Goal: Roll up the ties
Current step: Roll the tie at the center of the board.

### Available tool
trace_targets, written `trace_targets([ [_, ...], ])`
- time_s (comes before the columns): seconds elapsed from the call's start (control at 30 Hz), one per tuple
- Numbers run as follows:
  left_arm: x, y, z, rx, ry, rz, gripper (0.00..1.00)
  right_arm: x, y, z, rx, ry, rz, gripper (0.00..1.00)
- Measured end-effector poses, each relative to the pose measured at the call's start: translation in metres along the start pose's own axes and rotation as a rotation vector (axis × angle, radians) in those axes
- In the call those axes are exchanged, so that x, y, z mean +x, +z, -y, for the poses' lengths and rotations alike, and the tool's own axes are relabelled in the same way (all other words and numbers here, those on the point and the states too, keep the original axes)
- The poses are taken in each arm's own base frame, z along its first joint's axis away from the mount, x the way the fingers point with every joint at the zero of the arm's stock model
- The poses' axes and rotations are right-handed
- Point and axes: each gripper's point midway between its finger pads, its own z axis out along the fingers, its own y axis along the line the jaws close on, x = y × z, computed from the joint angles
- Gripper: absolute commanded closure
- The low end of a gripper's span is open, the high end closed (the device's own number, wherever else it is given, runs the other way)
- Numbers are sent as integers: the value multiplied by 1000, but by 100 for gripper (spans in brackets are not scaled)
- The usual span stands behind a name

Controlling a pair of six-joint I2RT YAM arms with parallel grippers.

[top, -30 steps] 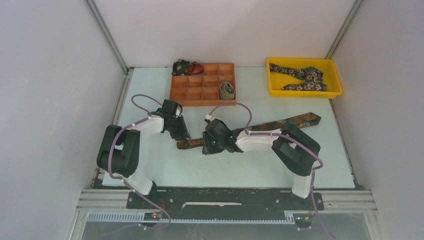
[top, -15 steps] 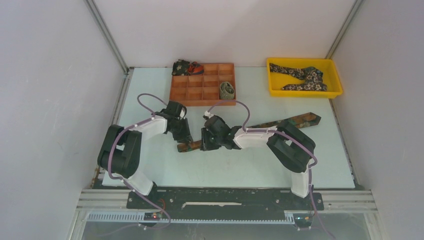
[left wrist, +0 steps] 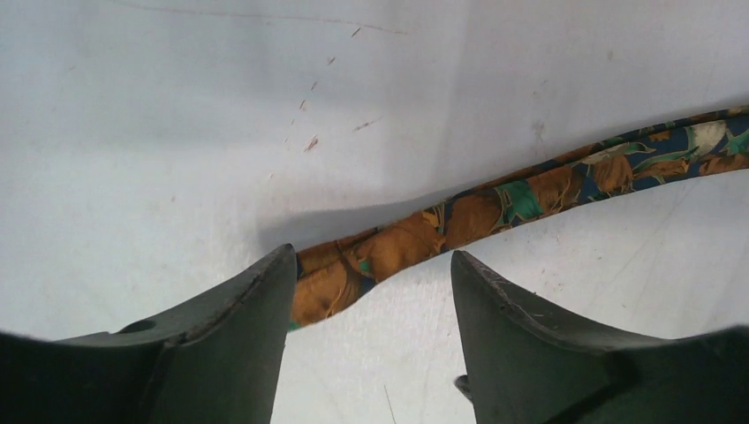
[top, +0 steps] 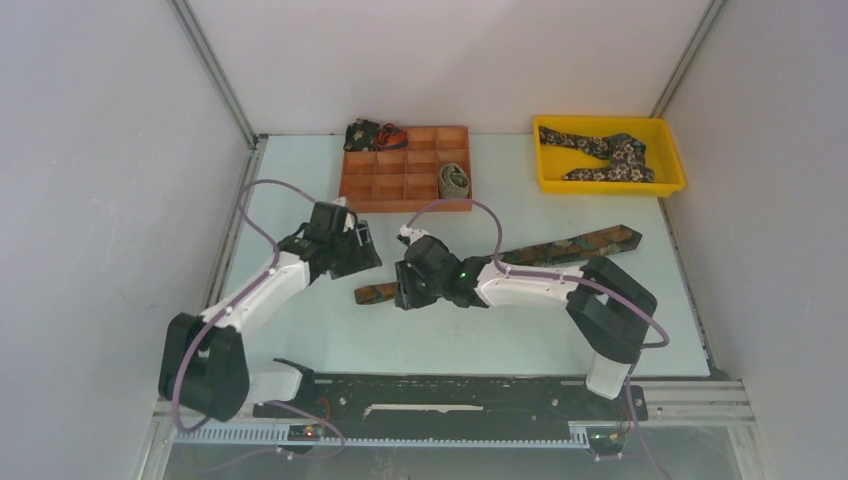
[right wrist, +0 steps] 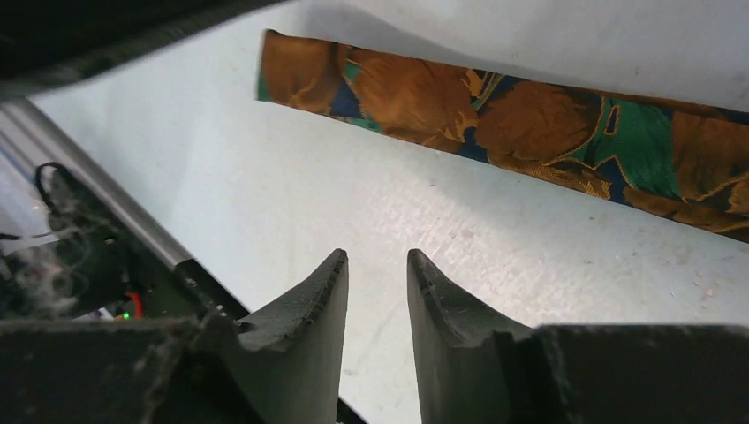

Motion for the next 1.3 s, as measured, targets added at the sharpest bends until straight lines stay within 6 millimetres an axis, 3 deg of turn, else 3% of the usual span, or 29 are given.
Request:
trace_targets([
  [0.17, 8, -24, -15, -10, -38, 90, 29, -22, -31, -18, -44, -20, 70, 60],
  [0.33, 22, -38, -35, -14, -129, 177, 25, -42, -62, -36, -112, -7, 130, 42],
  [0.47, 35, -38, -52, -32, -205, 196, 25, -59, -90, -50, -166, 19, 187, 34],
  [0.63, 59, -23, -69, -61, -289, 152, 26, -75, -117, -57, -193, 29, 255, 34],
  [0.77, 70, -16, -70, -38, -347, 140, 28, -76, -119, -52, -180, 36, 252, 35],
  [1.0, 66, -8, -63, 19, -424, 169, 35, -71, -118, -49, -166, 37, 234, 36],
  [1.3, 64, 4, -55, 68, -476, 157, 58, -65, -125, -42, -150, 39, 222, 36],
])
